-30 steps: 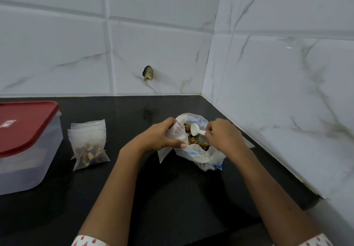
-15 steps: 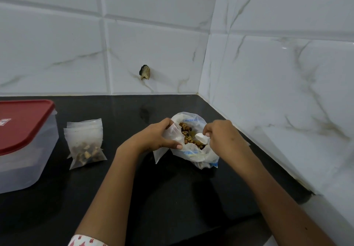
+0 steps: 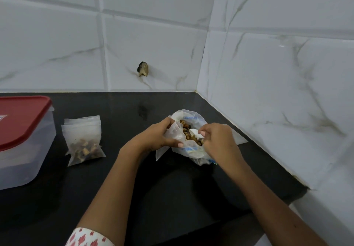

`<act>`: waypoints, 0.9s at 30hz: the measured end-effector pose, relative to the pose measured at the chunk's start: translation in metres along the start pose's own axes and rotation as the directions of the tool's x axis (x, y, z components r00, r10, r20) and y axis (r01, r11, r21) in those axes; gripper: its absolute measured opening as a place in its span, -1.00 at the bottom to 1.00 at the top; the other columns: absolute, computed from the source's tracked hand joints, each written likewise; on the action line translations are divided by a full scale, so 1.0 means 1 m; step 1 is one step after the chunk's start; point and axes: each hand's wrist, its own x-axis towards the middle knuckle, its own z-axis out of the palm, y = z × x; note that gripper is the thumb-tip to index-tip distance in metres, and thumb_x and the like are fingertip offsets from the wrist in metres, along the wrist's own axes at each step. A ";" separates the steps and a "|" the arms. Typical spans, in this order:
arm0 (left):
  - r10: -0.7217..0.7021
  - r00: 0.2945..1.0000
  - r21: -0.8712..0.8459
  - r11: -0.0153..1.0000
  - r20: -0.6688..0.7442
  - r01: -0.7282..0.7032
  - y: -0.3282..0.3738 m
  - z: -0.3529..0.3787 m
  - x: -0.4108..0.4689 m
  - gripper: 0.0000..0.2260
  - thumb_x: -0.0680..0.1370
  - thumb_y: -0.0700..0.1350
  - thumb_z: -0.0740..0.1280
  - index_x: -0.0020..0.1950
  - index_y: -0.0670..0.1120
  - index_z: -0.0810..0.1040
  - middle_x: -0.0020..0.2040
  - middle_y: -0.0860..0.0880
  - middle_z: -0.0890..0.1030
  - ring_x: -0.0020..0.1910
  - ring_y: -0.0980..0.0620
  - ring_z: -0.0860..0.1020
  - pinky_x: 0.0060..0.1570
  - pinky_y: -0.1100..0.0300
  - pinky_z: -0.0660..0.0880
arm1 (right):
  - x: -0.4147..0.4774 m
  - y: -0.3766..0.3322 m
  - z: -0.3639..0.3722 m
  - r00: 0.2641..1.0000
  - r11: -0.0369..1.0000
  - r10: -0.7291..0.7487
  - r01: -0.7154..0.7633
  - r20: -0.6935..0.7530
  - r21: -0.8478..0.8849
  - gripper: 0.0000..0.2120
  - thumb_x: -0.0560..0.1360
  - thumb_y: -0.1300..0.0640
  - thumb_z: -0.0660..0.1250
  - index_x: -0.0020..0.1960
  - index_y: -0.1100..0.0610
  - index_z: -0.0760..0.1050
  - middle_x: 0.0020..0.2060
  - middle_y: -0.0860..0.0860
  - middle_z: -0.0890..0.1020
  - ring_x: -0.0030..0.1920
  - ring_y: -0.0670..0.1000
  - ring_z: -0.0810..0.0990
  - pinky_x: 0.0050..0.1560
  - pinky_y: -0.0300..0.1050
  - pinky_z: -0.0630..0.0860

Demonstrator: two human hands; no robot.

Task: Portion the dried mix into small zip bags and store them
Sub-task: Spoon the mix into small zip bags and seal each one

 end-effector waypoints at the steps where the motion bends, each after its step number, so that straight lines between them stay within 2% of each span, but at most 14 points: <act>1: 0.001 1.000 -0.013 1.000 -0.005 -0.001 0.001 0.000 0.000 -0.54 0.39 -0.03 0.47 0.20 0.07 0.34 0.12 0.08 0.45 0.11 0.07 0.45 0.05 0.19 0.40 | -0.002 -0.005 0.002 0.997 0.992 -0.062 0.066 0.040 -0.109 -0.77 0.54 0.22 0.21 0.16 0.17 0.54 0.07 0.08 0.58 -0.08 -0.04 0.50 -0.07 -0.24 0.42; 3: -0.001 1.000 -0.029 1.000 -0.018 0.000 0.002 0.000 -0.002 -0.52 0.39 -0.04 0.48 0.22 0.04 0.34 0.13 0.06 0.47 0.12 0.04 0.46 0.11 0.14 0.43 | -0.004 -0.013 0.007 0.980 0.935 -0.154 0.186 0.128 -0.301 -0.74 0.56 0.16 0.19 0.22 0.17 0.46 0.13 0.09 0.52 0.03 -0.01 0.50 0.01 -0.20 0.41; 6: 0.001 0.999 0.001 1.000 -0.044 0.000 0.003 -0.001 -0.002 -0.50 0.39 -0.05 0.48 0.25 0.01 0.33 0.09 0.08 0.46 0.09 0.05 0.46 0.08 0.16 0.41 | 0.004 -0.019 0.013 0.978 0.910 -0.133 0.184 0.158 -0.373 -0.71 0.56 0.12 0.20 0.25 0.18 0.42 0.17 0.10 0.51 0.14 0.04 0.51 0.11 -0.16 0.44; 8: 0.006 0.998 0.006 1.000 -0.058 -0.006 0.003 -0.001 -0.001 -0.51 0.39 -0.05 0.48 0.23 0.01 0.34 0.07 0.07 0.46 0.06 0.06 0.46 0.06 0.18 0.41 | 0.008 -0.016 0.012 0.994 0.970 -0.040 0.063 0.100 -0.236 -0.74 0.55 0.16 0.22 0.21 0.18 0.48 0.10 0.10 0.57 0.07 0.04 0.55 0.05 -0.16 0.46; 10: -0.002 0.998 0.009 1.000 -0.066 0.003 0.002 0.000 0.001 -0.53 0.39 -0.06 0.48 0.22 0.02 0.34 0.08 0.07 0.46 0.04 0.06 0.45 0.04 0.18 0.39 | 0.009 -0.009 0.010 0.997 0.997 0.071 -0.071 -0.003 0.035 -0.76 0.54 0.24 0.22 0.14 0.18 0.56 0.02 0.11 0.62 -0.05 0.03 0.57 -0.08 -0.19 0.47; 12: -0.010 0.997 0.034 0.999 -0.077 0.013 0.002 0.001 0.001 -0.52 0.40 -0.06 0.47 0.24 0.02 0.34 0.08 0.07 0.43 0.05 0.06 0.43 0.03 0.18 0.37 | 0.012 0.000 0.008 0.983 0.957 0.178 -0.164 -0.037 0.241 -0.77 0.54 0.27 0.21 0.09 0.19 0.61 0.00 0.10 0.64 -0.12 -0.02 0.55 -0.13 -0.21 0.41; 14: -0.008 0.996 0.073 0.997 -0.090 0.015 0.003 0.001 0.002 -0.50 0.41 -0.04 0.46 0.26 0.02 0.32 0.09 0.07 0.41 0.06 0.05 0.41 0.06 0.15 0.37 | 0.014 0.009 0.007 0.964 0.893 0.264 -0.245 0.000 0.377 -0.78 0.54 0.26 0.22 0.06 0.19 0.62 0.00 0.10 0.65 -0.11 -0.02 0.57 -0.10 -0.21 0.43; 16: -0.003 0.995 0.102 0.995 -0.100 0.014 0.003 0.001 0.002 -0.49 0.42 -0.02 0.46 0.28 0.02 0.32 0.08 0.08 0.40 0.06 0.05 0.40 0.10 0.12 0.38 | 0.014 0.013 0.008 0.952 0.866 0.305 -0.284 0.015 0.411 -0.79 0.54 0.26 0.23 0.06 0.18 0.62 -0.01 0.12 0.65 -0.11 0.00 0.60 -0.08 -0.19 0.48; 18: 0.005 0.996 0.060 0.998 -0.091 0.001 0.003 0.001 0.002 -0.50 0.42 -0.03 0.46 0.28 0.01 0.32 0.08 0.08 0.40 0.05 0.06 0.41 0.02 0.17 0.35 | 0.013 0.013 0.012 0.964 0.912 0.264 -0.245 -0.013 0.330 -0.78 0.55 0.25 0.22 0.07 0.17 0.61 0.01 0.12 0.62 -0.10 0.01 0.60 -0.06 -0.18 0.51; 20: 0.009 0.997 -0.027 1.000 -0.075 -0.011 0.000 0.001 0.002 -0.54 0.41 -0.03 0.47 0.23 0.04 0.35 0.08 0.07 0.45 0.07 0.05 0.44 -0.01 0.18 0.37 | 0.012 0.007 0.015 0.983 0.952 0.184 -0.172 -0.024 0.253 -0.78 0.55 0.24 0.21 0.08 0.18 0.61 -0.01 0.12 0.62 -0.10 0.01 0.57 -0.08 -0.20 0.47; 22: 0.023 0.998 -0.174 0.984 -0.057 -0.033 -0.002 0.003 0.001 -0.59 0.40 -0.06 0.48 0.16 0.08 0.38 0.07 0.09 0.50 0.10 0.06 0.48 0.06 0.17 0.43 | 0.013 0.002 0.016 0.985 0.942 0.170 -0.156 -0.023 0.297 -0.78 0.54 0.24 0.22 0.07 0.19 0.62 -0.03 0.12 0.64 -0.07 0.03 0.59 -0.06 -0.20 0.47; 24: 0.035 0.998 -0.319 0.946 -0.057 -0.052 -0.004 0.007 0.002 -0.61 0.39 -0.11 0.48 0.12 0.10 0.41 0.08 0.08 0.53 0.12 0.06 0.51 0.14 0.14 0.46 | 0.017 0.003 0.016 0.971 0.890 0.238 -0.212 -0.015 0.404 -0.79 0.53 0.25 0.22 0.03 0.19 0.63 -0.05 0.11 0.65 -0.08 0.04 0.62 0.00 -0.11 0.55; 25: 0.041 0.997 -0.374 0.926 -0.059 -0.061 -0.005 0.009 0.003 -0.60 0.38 -0.13 0.48 0.12 0.09 0.42 0.10 0.05 0.55 0.13 0.06 0.52 0.17 0.13 0.47 | 0.020 0.006 0.016 0.956 0.852 0.292 -0.265 0.012 0.451 -0.78 0.53 0.27 0.22 0.01 0.19 0.64 -0.08 0.11 0.66 -0.13 0.03 0.62 -0.03 -0.08 0.57; 27: 0.058 0.997 -0.470 0.879 -0.056 -0.077 -0.006 0.011 0.004 -0.56 0.37 -0.15 0.49 0.17 0.04 0.43 0.13 0.00 0.56 0.15 0.04 0.54 0.20 0.10 0.48 | 0.027 0.014 0.016 0.902 0.734 0.411 -0.415 0.134 0.538 -0.78 0.52 0.30 0.20 -0.01 0.24 0.63 -0.20 0.12 0.64 -0.34 -0.04 0.54 -0.23 -0.18 0.52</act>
